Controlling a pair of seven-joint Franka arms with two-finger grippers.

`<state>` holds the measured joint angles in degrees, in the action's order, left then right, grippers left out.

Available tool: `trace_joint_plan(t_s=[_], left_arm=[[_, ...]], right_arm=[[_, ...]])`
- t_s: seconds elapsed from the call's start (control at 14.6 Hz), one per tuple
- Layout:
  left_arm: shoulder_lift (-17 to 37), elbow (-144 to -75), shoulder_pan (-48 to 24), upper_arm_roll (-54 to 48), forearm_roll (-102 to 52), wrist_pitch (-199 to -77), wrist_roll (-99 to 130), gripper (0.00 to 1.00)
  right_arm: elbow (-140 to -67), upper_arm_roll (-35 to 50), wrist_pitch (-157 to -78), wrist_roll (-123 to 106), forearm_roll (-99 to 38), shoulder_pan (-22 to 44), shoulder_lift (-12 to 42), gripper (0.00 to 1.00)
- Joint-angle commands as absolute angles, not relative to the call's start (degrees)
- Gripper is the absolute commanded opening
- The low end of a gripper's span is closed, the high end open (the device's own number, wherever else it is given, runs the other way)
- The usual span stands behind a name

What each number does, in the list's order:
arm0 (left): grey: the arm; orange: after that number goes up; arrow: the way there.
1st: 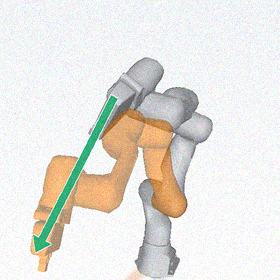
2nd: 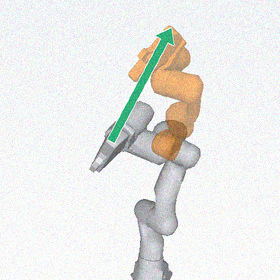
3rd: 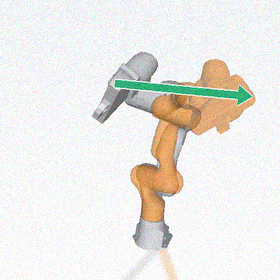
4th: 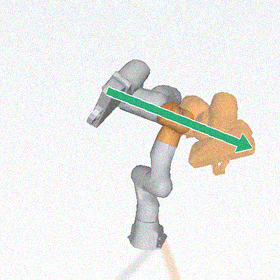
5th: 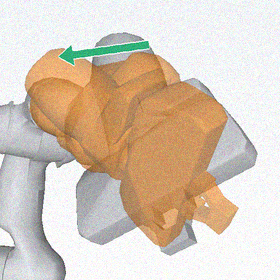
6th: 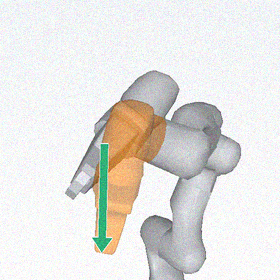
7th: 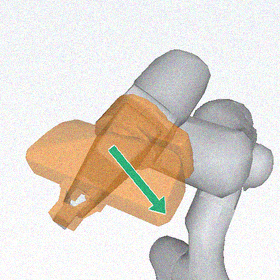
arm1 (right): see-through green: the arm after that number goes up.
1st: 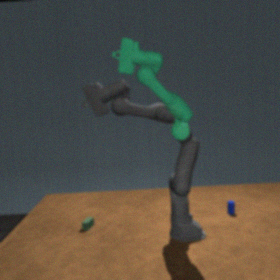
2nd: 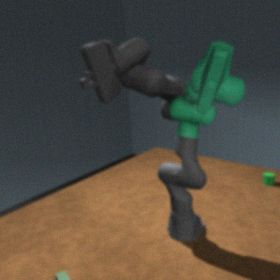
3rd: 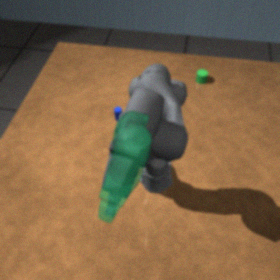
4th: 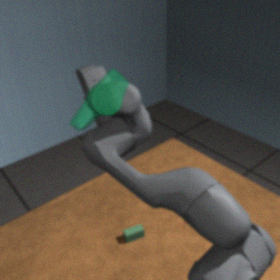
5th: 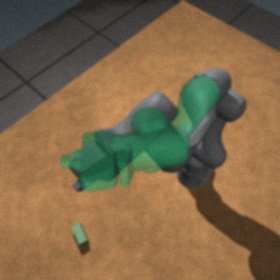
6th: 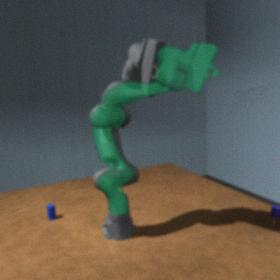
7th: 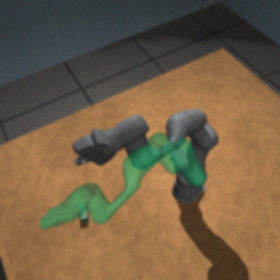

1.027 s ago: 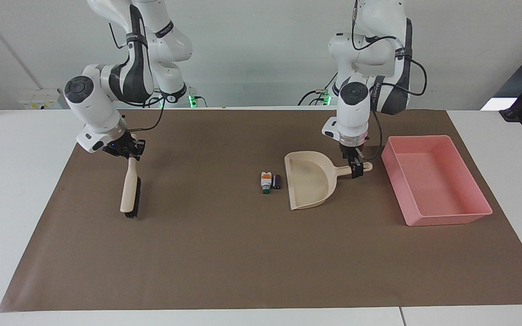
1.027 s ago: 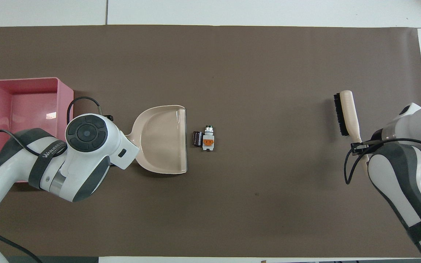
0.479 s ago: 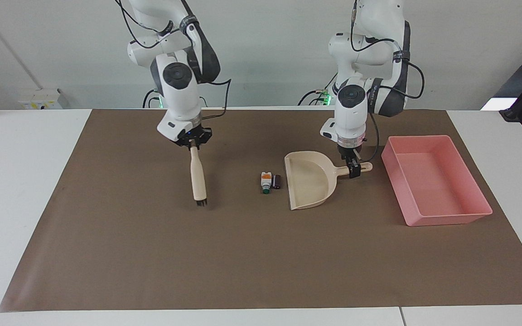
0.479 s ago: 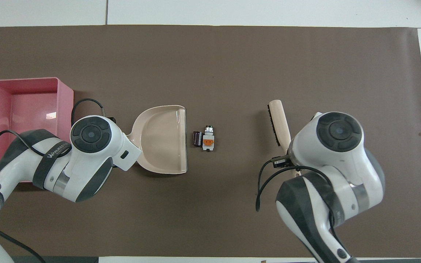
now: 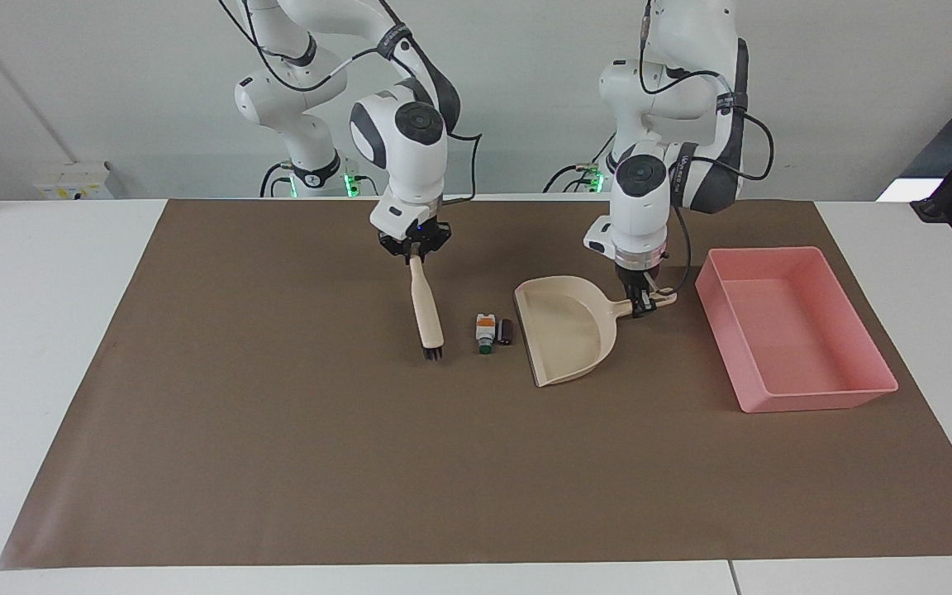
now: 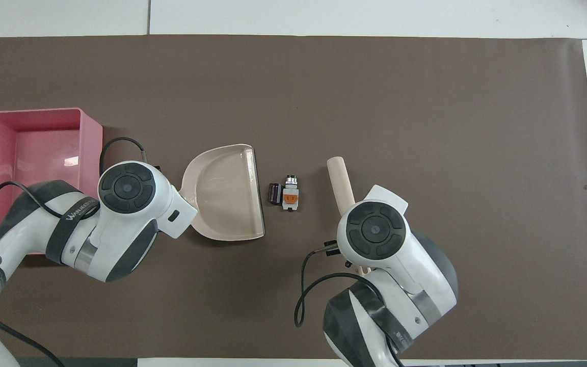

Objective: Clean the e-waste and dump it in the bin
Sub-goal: 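Sweep the small e-waste items into the dustpan with the right gripper's brush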

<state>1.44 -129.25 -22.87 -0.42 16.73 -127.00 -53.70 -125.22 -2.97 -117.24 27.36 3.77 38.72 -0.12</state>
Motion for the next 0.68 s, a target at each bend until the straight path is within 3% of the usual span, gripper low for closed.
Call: trace_joint_plan(t_s=[0.0, 0.34, 0.62], left_arm=[[1.41, -129.55, -23.9, -0.09, 17.67, -127.79, -53.79, 0.0], [1.58, -127.71, -25.4, -0.09, 20.12, -124.03, -53.18, 0.0], [1.84, -127.09, -27.33, -0.09, 22.94, -121.47, -50.02, 0.0]], right_arm=[[-118.67, -3.34, -115.41, 33.56, 7.73, 42.35, 5.78, 0.0], [-112.86, -3.34, -115.49, 36.91, 7.91, 46.4, 13.7, 0.0], [-112.68, -1.42, -116.89, 36.13, 5.81, 46.49, 14.06, 0.0]])
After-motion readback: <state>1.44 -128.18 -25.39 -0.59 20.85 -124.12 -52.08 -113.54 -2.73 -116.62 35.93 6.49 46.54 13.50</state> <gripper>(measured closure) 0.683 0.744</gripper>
